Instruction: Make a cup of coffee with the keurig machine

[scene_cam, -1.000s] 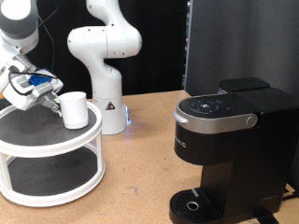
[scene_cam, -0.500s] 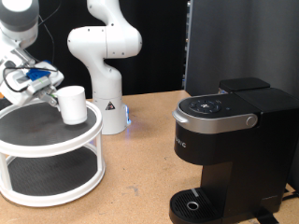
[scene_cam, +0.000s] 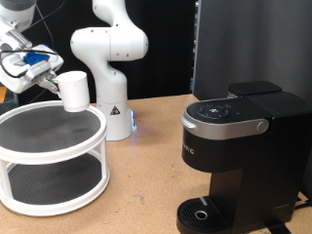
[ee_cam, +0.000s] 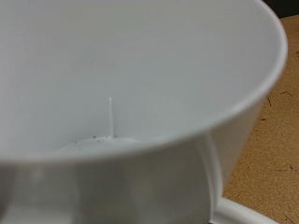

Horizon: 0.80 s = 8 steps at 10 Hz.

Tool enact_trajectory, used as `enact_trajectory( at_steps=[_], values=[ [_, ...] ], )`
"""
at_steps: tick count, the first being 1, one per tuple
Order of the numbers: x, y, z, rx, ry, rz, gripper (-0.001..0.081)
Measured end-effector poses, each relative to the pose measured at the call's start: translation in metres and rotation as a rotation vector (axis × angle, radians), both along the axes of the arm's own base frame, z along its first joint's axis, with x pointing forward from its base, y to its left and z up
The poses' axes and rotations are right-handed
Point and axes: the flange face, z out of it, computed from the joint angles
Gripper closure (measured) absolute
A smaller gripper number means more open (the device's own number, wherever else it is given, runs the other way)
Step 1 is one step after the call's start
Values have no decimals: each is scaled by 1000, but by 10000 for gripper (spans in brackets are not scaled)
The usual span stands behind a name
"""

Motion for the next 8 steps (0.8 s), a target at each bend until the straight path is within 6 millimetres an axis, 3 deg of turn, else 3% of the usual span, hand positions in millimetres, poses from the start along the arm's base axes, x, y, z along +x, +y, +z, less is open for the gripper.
enact_trajectory(
  at_steps=[3, 8],
  values=[
    [9, 16, -8, 51, 29, -70, 739],
    [64, 74, -8, 43, 26, -185, 739]
  ],
)
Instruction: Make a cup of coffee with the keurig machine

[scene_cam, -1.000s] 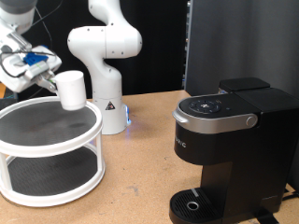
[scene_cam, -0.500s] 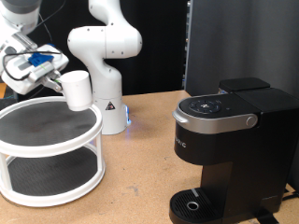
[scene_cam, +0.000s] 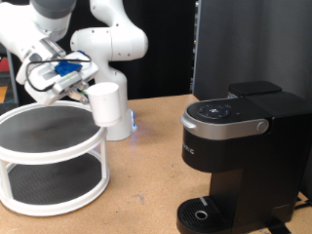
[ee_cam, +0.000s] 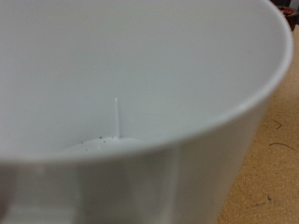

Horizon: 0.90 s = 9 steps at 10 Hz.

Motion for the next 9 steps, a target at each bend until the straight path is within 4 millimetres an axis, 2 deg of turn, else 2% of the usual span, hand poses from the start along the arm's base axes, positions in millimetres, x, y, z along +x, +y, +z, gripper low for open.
enact_trajectory(
  at_steps=[4, 7, 9],
  values=[
    [37, 46, 9, -4, -11, -18, 739],
    [51, 65, 8, -12, -12, -31, 739],
    [56, 71, 6, -30, -8, -40, 741]
  ],
)
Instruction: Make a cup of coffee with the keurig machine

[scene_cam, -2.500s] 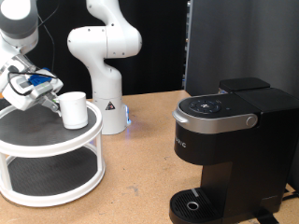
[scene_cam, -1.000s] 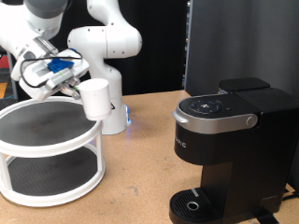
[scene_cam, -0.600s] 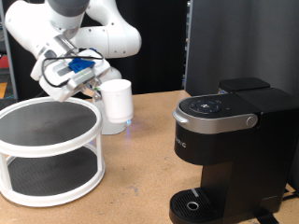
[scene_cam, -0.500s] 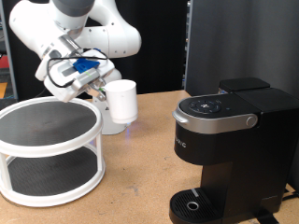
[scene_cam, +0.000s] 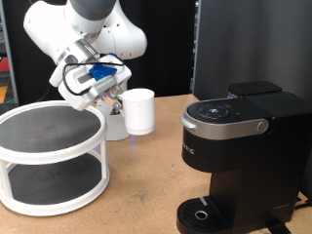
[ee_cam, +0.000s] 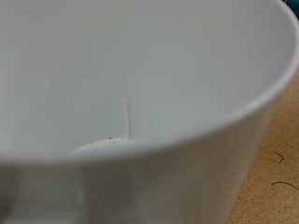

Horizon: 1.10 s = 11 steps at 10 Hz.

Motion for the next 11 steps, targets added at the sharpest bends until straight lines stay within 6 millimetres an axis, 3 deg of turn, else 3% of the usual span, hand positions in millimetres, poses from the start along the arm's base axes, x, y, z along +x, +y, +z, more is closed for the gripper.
enact_trajectory(
  at_steps=[4, 11],
  values=[
    [0, 3, -8, -12, 22, 13, 741],
    [11, 25, -64, -109, 45, 0, 741]
  ],
)
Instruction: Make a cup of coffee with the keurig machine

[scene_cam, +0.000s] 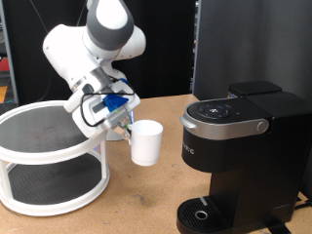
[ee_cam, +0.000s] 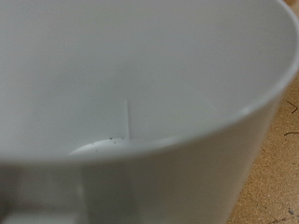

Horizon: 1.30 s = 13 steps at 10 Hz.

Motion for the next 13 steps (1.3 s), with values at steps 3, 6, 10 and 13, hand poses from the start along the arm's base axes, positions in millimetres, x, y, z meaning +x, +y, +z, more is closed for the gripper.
enact_trajectory(
  at_steps=[3, 6, 10, 13],
  values=[
    [-2, 5, -23, -16, 4, 6, 742],
    [-4, 6, -41, -25, 6, -1, 742],
    [-6, 9, -59, -38, 13, -10, 742],
    [0, 19, -65, -31, 13, -25, 742]
  ],
)
